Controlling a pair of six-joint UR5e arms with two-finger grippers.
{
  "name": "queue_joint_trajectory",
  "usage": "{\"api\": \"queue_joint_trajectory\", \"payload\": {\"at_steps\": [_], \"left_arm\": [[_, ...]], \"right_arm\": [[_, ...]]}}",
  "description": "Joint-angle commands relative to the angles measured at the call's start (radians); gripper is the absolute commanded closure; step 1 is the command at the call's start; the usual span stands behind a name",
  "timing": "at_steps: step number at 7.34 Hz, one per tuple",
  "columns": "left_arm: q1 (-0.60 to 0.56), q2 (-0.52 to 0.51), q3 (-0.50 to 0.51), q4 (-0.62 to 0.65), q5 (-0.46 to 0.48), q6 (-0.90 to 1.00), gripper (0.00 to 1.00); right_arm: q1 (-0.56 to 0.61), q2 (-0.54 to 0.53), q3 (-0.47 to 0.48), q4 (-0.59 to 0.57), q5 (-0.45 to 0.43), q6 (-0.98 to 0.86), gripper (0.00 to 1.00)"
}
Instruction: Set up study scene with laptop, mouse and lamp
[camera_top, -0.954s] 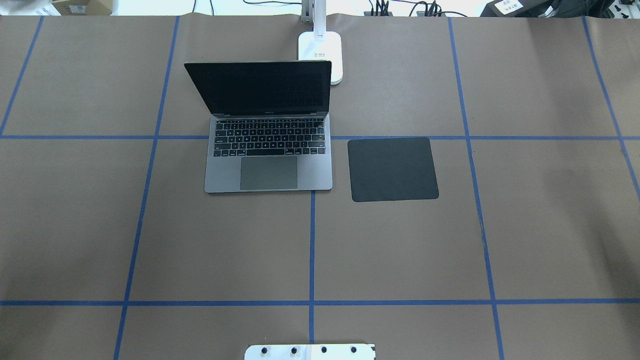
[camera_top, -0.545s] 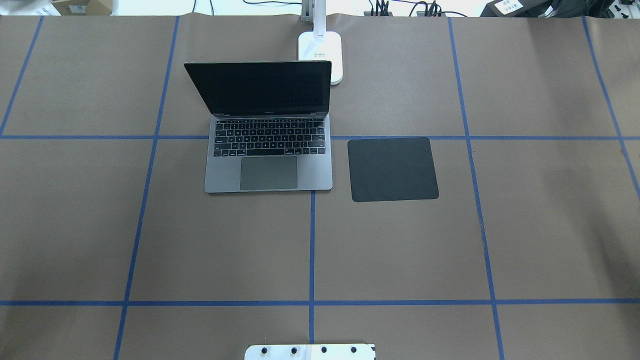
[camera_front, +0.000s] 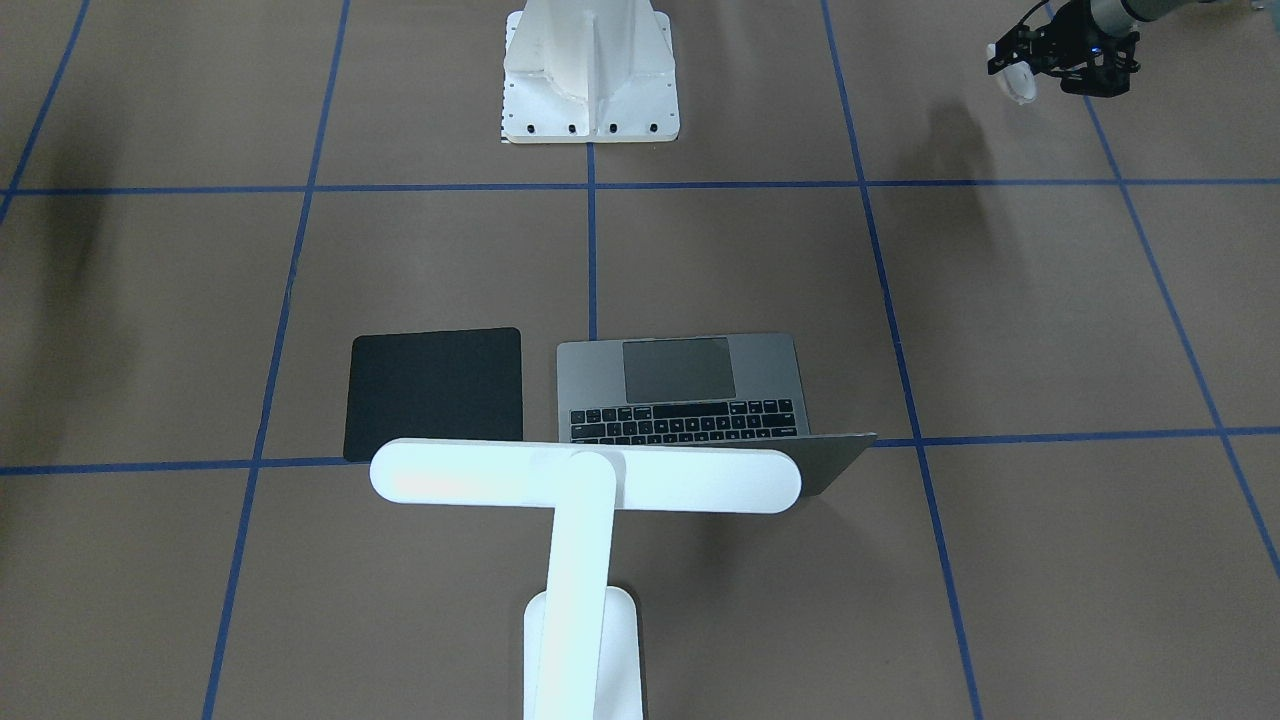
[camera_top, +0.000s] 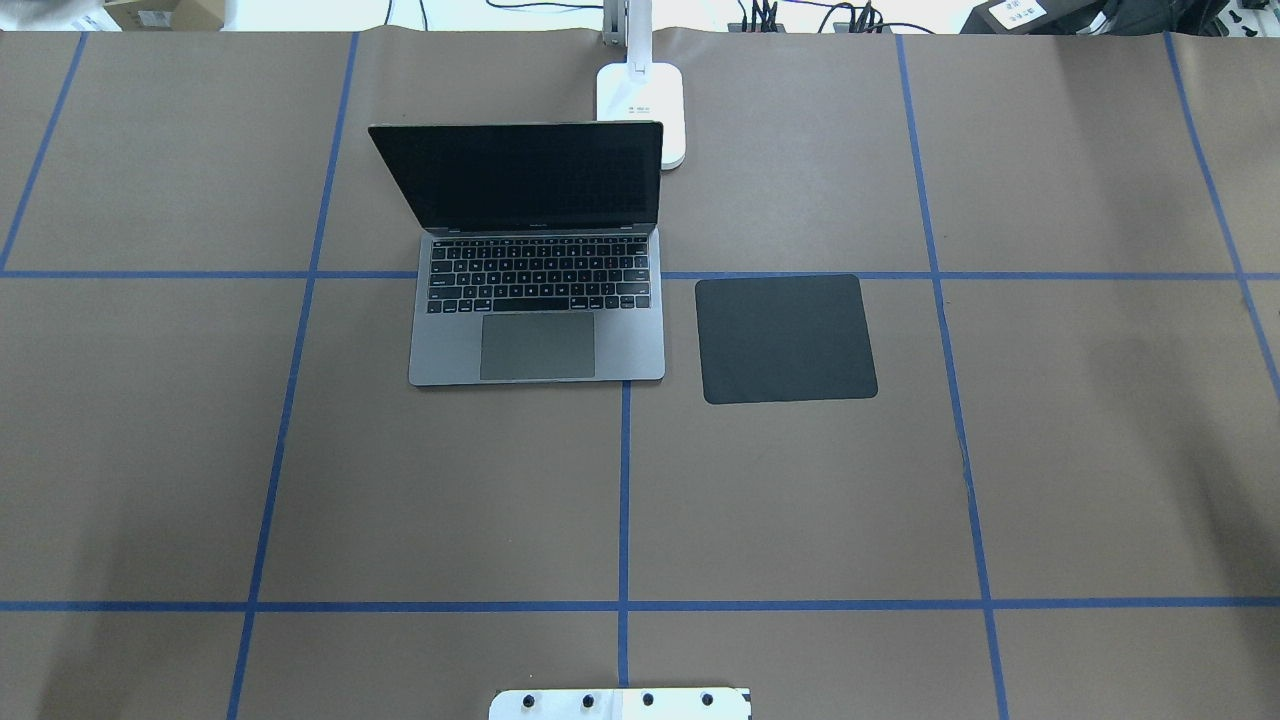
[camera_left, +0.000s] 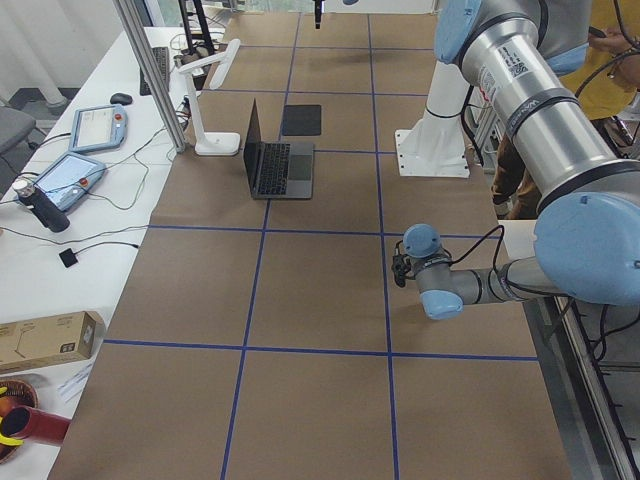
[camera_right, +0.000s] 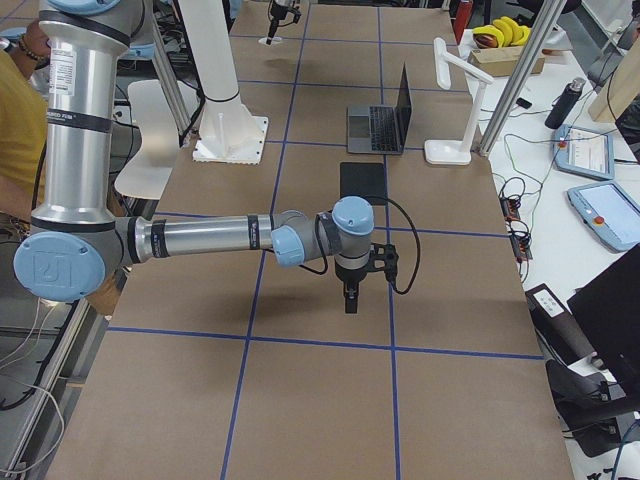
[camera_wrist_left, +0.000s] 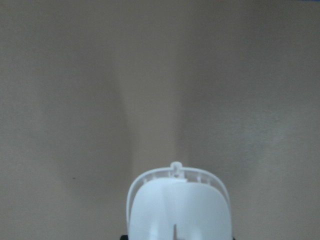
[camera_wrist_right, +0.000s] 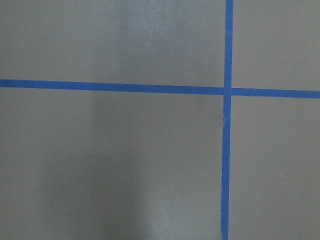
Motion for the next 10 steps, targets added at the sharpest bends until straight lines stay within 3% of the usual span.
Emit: {"api": "queue_joint_trajectory", "payload": {"at_steps": [1,4,6,8,9,10], "left_arm": [[-0.083,-0.087,-0.138,0.196,0.001,-0.007,0.76],[-0.169,-0.344,-0.206,0.491,0.007,0.004,0.78],[-0.212,-0.612,-0.213,0.770,0.014,0.012,0.79],[-0.212,-0.911,-0.199,1.094,0.088,0.021,0.79],[-0.210,-1.095,-0.178,1.313,0.126,0.057,0.79],[-0.206,-1.251,-0.106,1.417,0.158,0.068,0.79]], "right_arm": [[0.000,0.003,-0.004,0.000,0.000,0.000,0.00],[0.002,0.003,-0.004,0.000,-0.002,0.000,0.00],[0.020,0.000,-0.005,0.000,-0.005,-0.003,0.00],[0.072,-0.006,-0.005,-0.012,0.001,-0.049,0.00],[0.095,-0.026,-0.005,-0.015,0.000,-0.134,0.00],[0.121,-0.041,-0.005,-0.023,0.003,-0.194,0.00]]}}
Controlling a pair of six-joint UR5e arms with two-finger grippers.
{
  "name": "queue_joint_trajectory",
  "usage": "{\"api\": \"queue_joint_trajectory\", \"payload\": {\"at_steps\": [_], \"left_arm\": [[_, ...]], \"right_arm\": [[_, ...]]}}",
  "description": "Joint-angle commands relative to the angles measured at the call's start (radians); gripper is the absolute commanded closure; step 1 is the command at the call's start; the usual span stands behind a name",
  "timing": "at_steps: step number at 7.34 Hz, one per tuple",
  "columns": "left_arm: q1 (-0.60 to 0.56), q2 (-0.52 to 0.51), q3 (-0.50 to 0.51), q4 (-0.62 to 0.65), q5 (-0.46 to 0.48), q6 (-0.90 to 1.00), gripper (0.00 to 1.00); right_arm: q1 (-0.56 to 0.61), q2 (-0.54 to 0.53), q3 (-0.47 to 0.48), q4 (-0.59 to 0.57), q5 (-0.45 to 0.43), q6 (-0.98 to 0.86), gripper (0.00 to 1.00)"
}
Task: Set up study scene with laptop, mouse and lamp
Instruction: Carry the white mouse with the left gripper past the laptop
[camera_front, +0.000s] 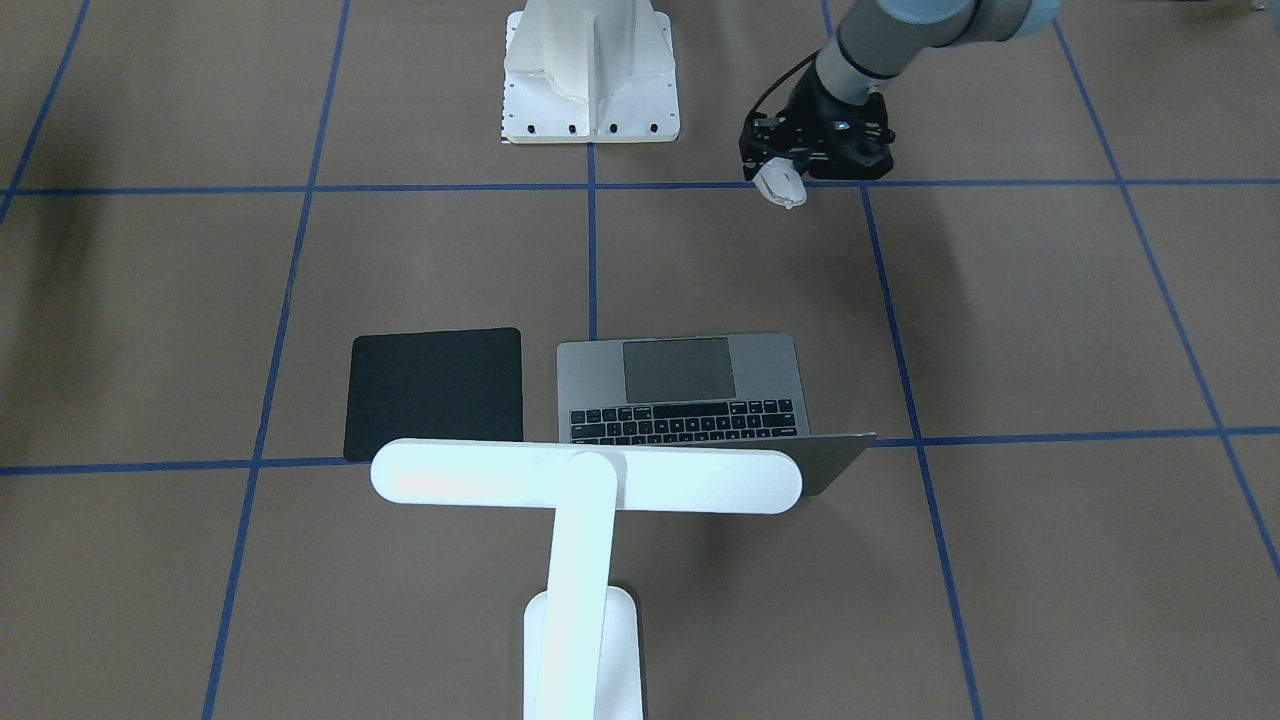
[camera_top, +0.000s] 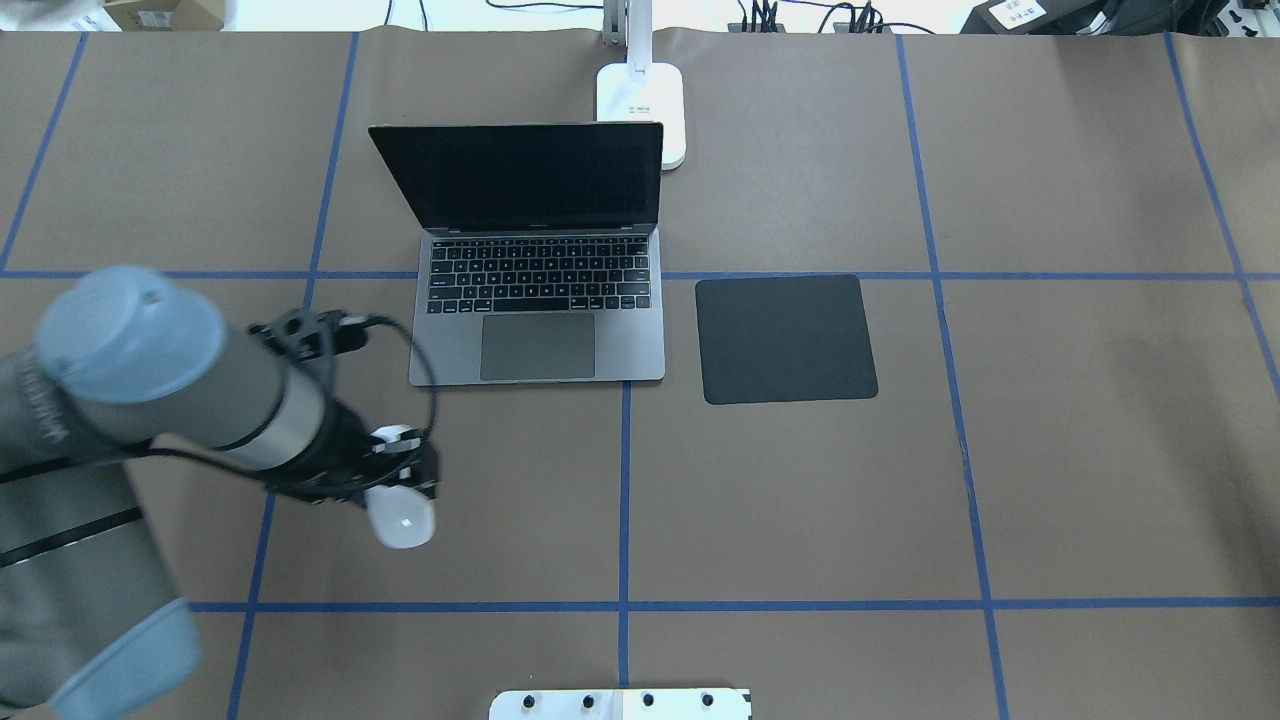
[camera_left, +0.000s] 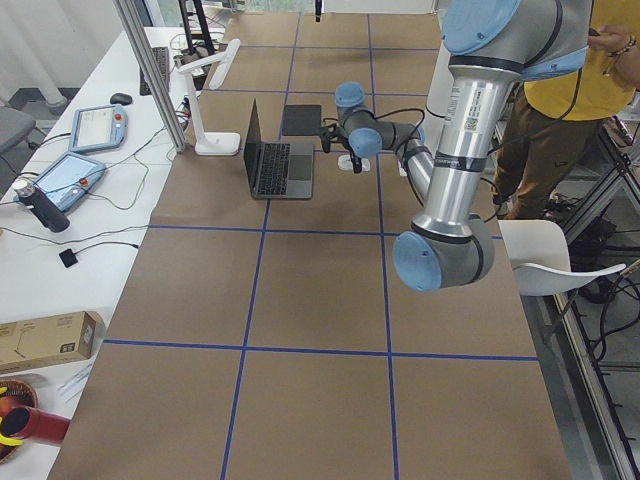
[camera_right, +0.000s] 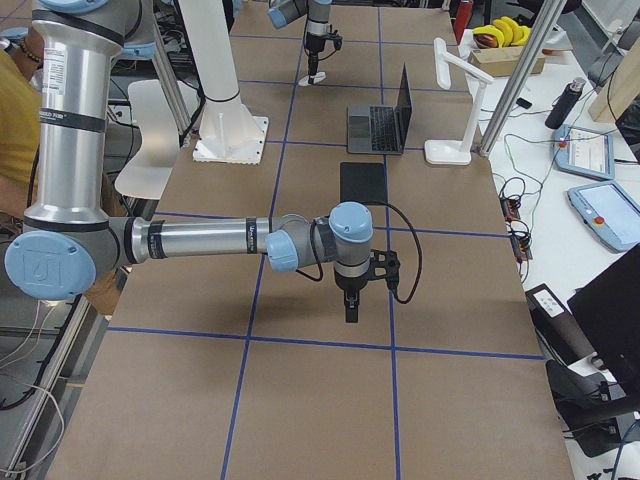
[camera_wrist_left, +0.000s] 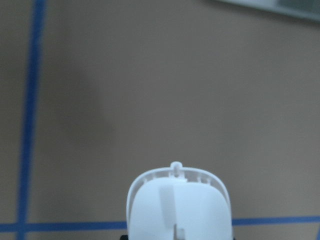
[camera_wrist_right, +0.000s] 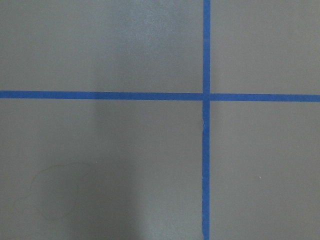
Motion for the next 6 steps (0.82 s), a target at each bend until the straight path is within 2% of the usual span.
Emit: {"api": "queue_joint_trajectory", "payload": {"at_steps": [1,3,4,5,6], "left_arm": [[0.005,-0.288,0.137,0.181,0.069,0.021,0.79],[0.008,-0.473,0.334,0.180,0.122,0.023,0.79],[0.016,-0.588,0.478,0.177,0.158,0.023,0.79],[0.020,-0.726,0.681,0.154,0.184,0.024,0.79],[0.022,-0.816,0.838,0.084,0.185,0.030,0.79]], "right_arm": [[0.058,-0.032,0.000,-0.034,0.004,-0.154,0.00],[0.132,-0.029,0.006,-0.161,0.011,-0.334,0.00],[0.149,-0.029,0.009,-0.182,0.011,-0.351,0.00],[0.149,-0.032,0.008,-0.183,0.011,-0.351,0.00],[0.149,-0.033,0.006,-0.185,0.013,-0.351,0.00]]}}
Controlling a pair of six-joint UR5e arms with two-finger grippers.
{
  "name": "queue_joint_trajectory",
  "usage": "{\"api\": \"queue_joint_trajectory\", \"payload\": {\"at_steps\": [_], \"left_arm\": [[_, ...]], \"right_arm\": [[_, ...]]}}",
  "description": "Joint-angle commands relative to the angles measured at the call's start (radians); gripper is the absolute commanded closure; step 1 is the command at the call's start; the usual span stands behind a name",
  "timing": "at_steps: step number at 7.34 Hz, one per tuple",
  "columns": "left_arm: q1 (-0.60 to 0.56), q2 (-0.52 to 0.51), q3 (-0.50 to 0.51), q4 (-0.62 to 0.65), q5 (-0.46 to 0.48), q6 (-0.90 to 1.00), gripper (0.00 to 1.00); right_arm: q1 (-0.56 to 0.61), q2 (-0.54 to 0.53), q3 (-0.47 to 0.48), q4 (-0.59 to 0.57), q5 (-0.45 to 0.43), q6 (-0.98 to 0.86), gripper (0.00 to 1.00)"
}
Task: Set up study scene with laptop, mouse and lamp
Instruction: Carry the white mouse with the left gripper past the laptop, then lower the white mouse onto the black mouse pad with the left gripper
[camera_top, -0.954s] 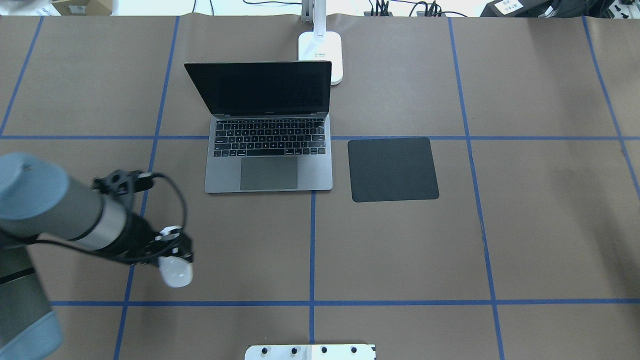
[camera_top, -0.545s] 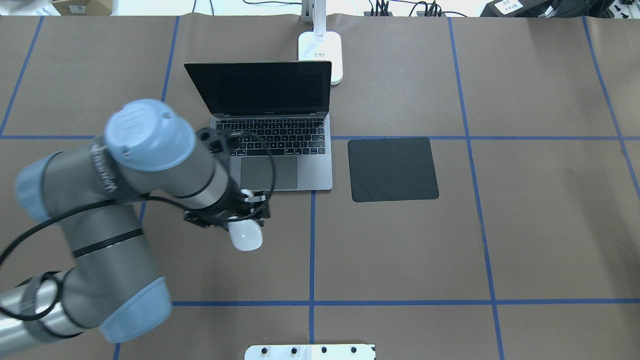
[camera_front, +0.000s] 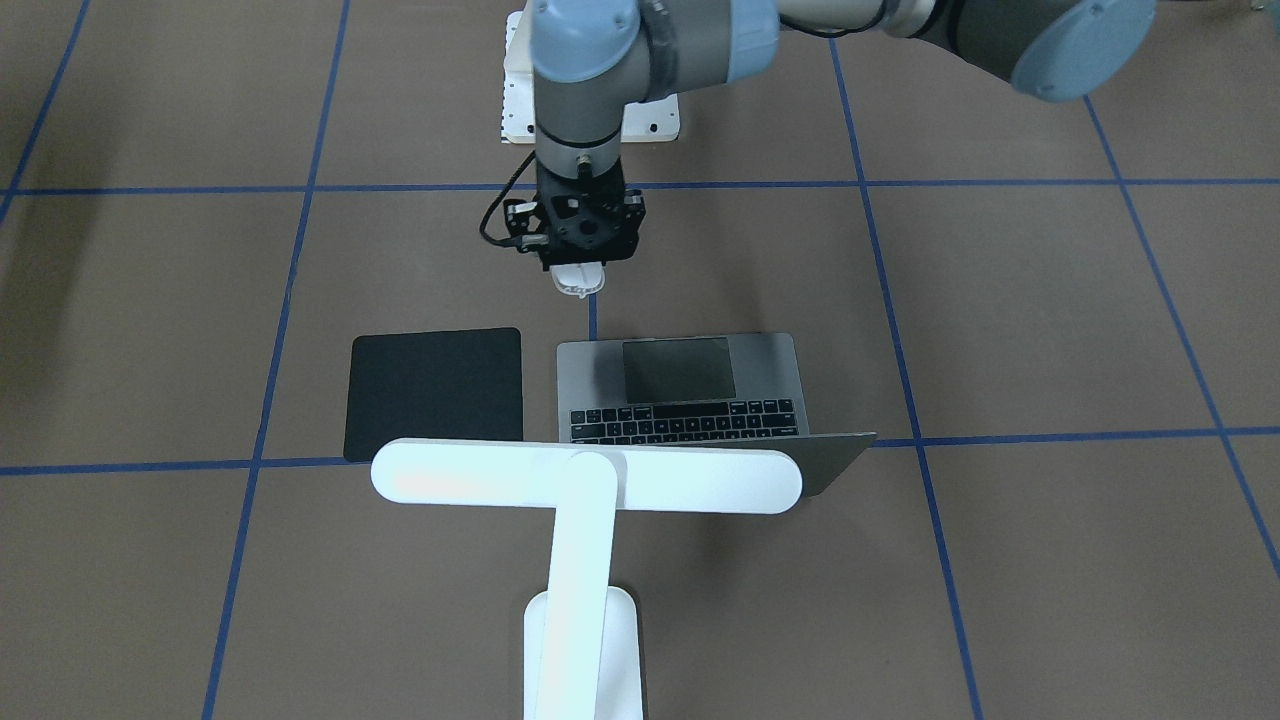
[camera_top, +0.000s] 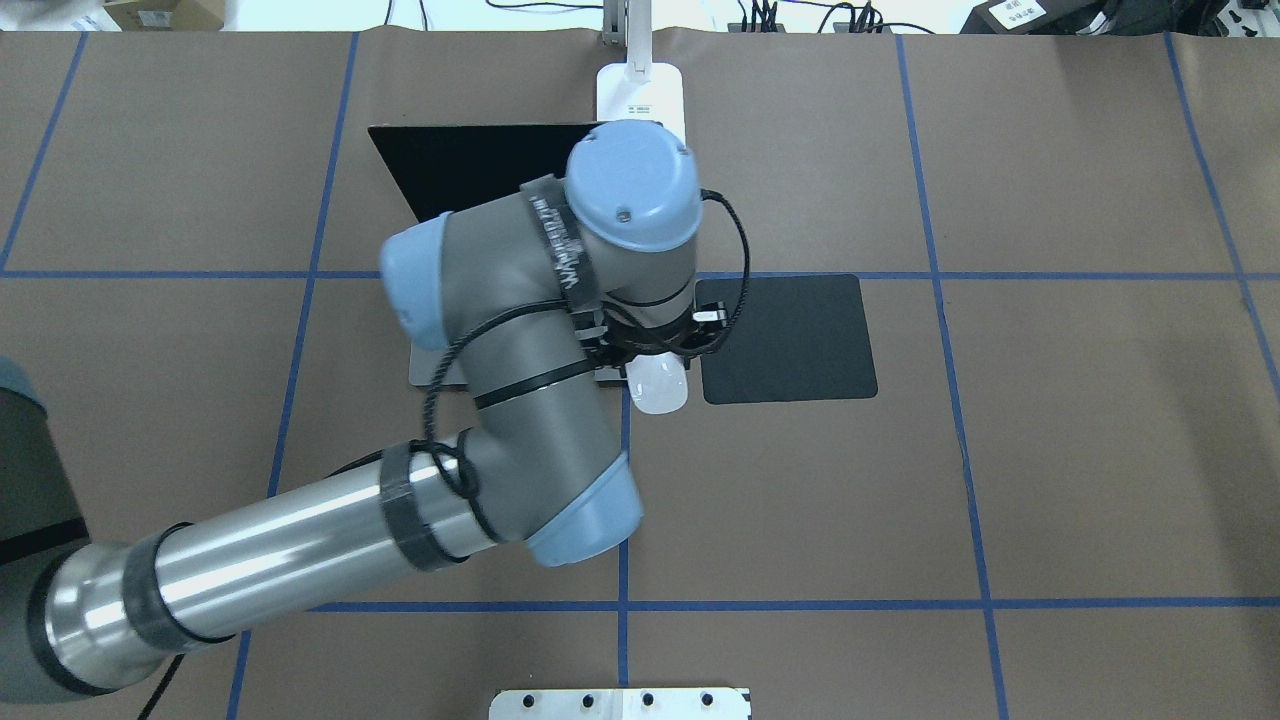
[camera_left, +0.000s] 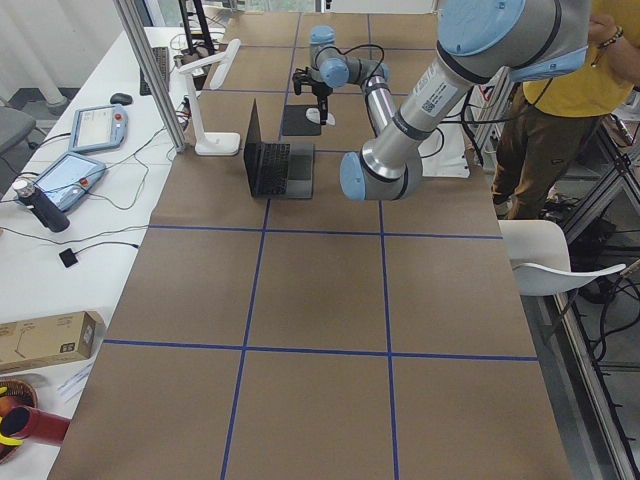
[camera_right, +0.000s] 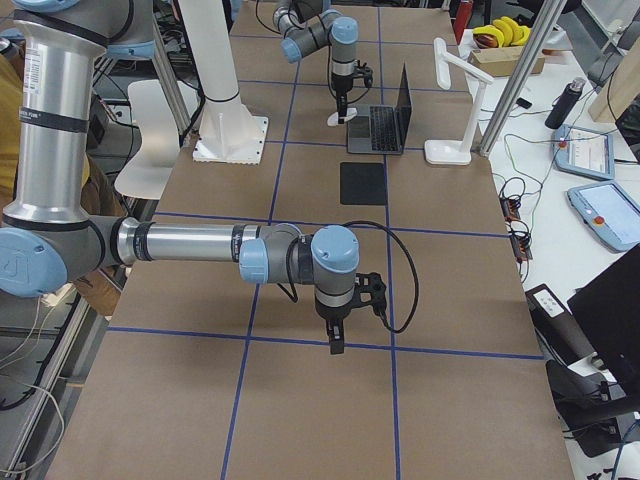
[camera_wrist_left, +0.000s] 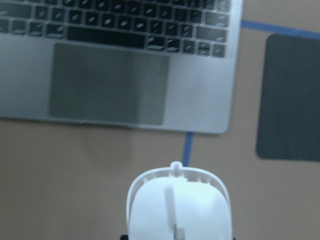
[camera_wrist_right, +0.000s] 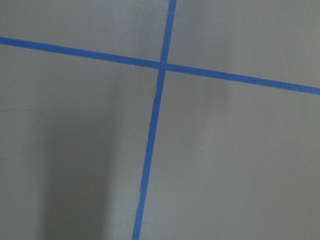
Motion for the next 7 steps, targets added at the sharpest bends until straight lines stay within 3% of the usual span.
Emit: {"api": "queue_joint_trajectory", "payload": {"at_steps": [1,2,3,6,7], "left_arm": [[0.004,-0.214,0.390,-0.185,0.017,0.005,0.79],[0.005,-0.262,0.502,-0.263,0.039,0.005,0.79],[0.010,-0.290,0.552,-0.270,0.054,0.022,0.79],[0.031,-0.336,0.675,-0.386,0.141,0.024,0.71],[0.031,-0.336,0.688,-0.394,0.154,0.024,0.63]], "right_arm": [[0.004,-0.004,-0.003,-0.008,0.001,-0.007,0.00],[0.004,-0.002,-0.006,-0.008,0.001,-0.007,0.00],[0.004,-0.004,-0.007,-0.008,0.001,-0.007,0.00],[0.004,-0.004,-0.007,-0.009,0.001,-0.007,0.00],[0.004,-0.002,-0.009,-0.009,0.001,-0.007,0.00]]}}
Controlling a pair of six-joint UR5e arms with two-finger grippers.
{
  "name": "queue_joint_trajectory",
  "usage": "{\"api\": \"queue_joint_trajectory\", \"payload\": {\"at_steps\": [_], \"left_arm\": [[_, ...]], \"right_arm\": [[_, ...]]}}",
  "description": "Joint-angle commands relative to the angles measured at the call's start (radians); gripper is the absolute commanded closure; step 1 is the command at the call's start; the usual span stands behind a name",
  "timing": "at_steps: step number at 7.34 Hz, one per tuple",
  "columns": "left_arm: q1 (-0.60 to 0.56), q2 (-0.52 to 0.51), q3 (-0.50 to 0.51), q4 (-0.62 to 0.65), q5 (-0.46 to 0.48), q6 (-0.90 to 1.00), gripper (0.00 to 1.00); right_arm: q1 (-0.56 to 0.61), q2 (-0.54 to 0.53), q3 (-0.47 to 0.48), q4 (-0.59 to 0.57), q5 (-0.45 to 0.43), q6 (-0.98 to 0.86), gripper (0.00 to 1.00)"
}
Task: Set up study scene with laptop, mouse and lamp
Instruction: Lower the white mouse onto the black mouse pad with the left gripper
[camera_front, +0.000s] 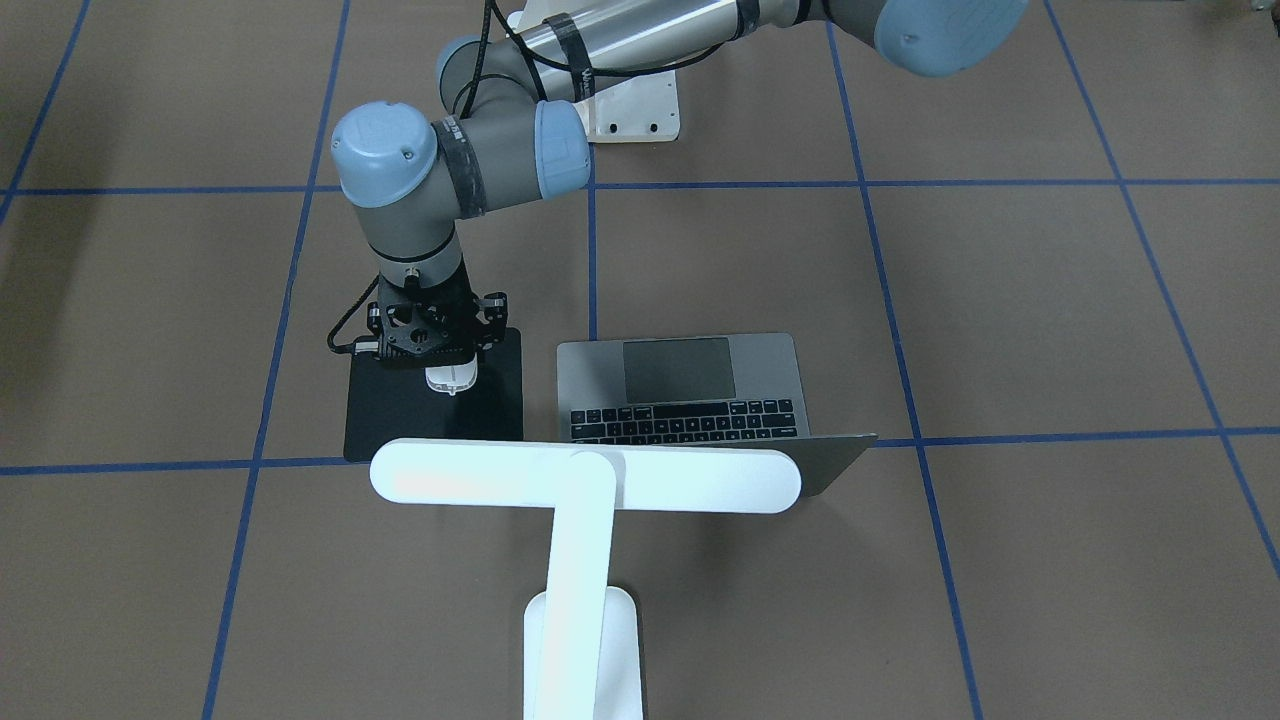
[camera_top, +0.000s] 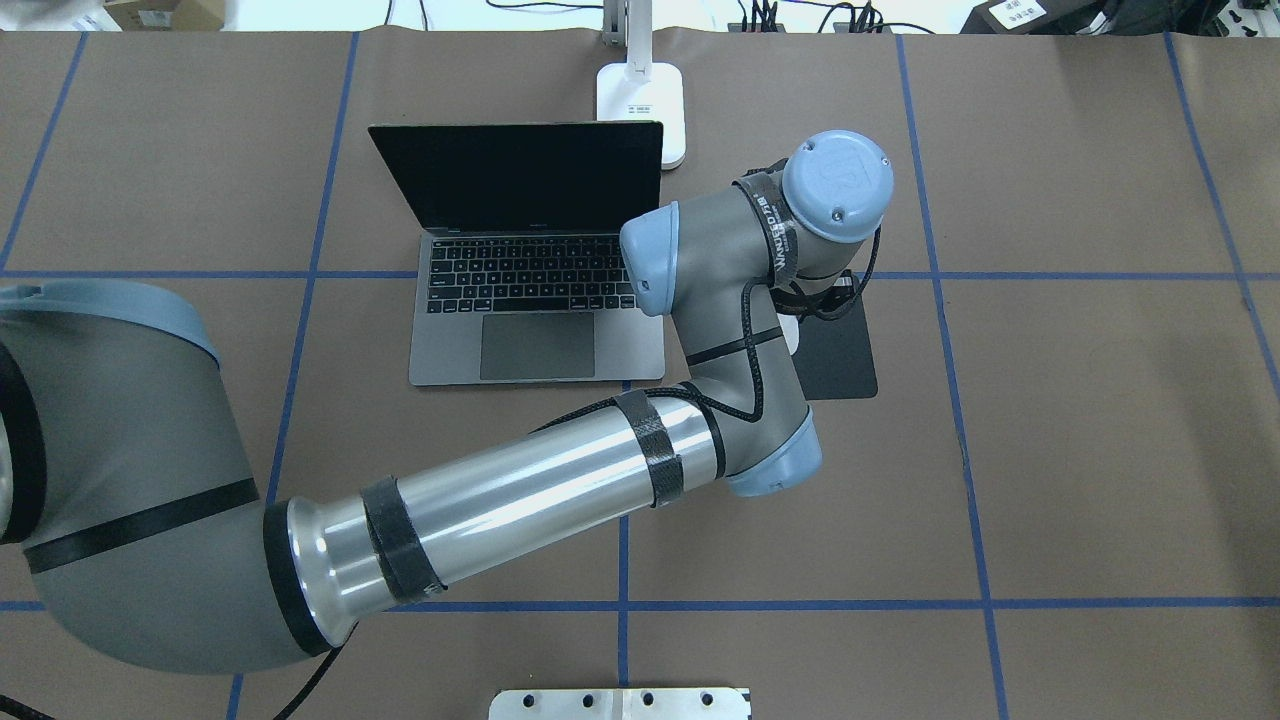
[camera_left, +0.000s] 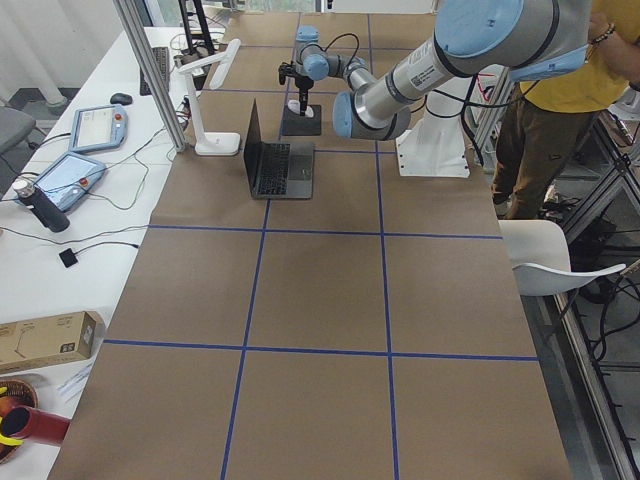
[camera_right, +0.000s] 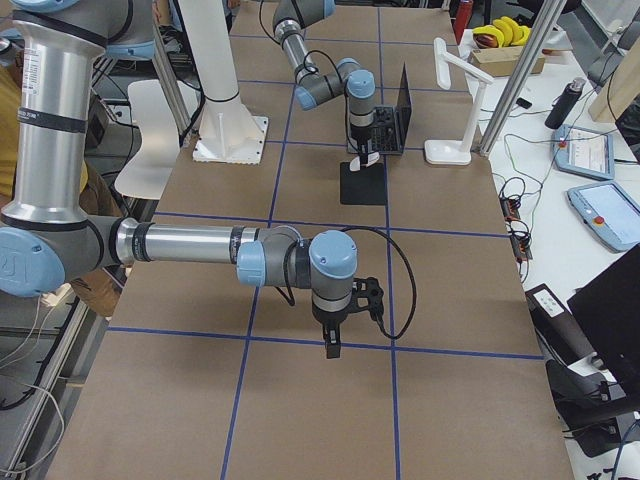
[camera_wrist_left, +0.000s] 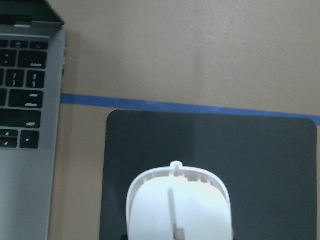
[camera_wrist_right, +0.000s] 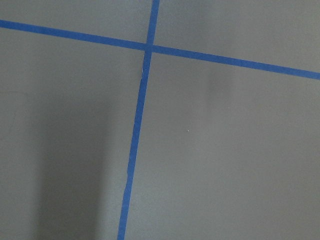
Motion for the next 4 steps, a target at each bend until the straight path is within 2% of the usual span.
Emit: {"api": "queue_joint_trajectory", "payload": {"at_steps": [1,2,3,4], "left_arm": [[0.003,-0.006,0.052,-0.065,0.038,-0.001,0.40],[0.006,-0.006,0.073,-0.092,0.050,-0.001,0.11],[0.012,-0.005,0.071,-0.092,0.050,-0.001,0.01],[0.015,-0.005,0.058,-0.091,0.048,-0.001,0.01]], "right_arm": [[0.000,0.001,-0.001,0.000,0.000,0.000,0.00],[0.000,0.001,0.000,0.001,0.000,0.000,0.00],[0.000,0.003,0.000,0.000,0.000,0.000,0.00],[0.000,0.006,-0.001,0.000,0.000,0.000,0.00]]}}
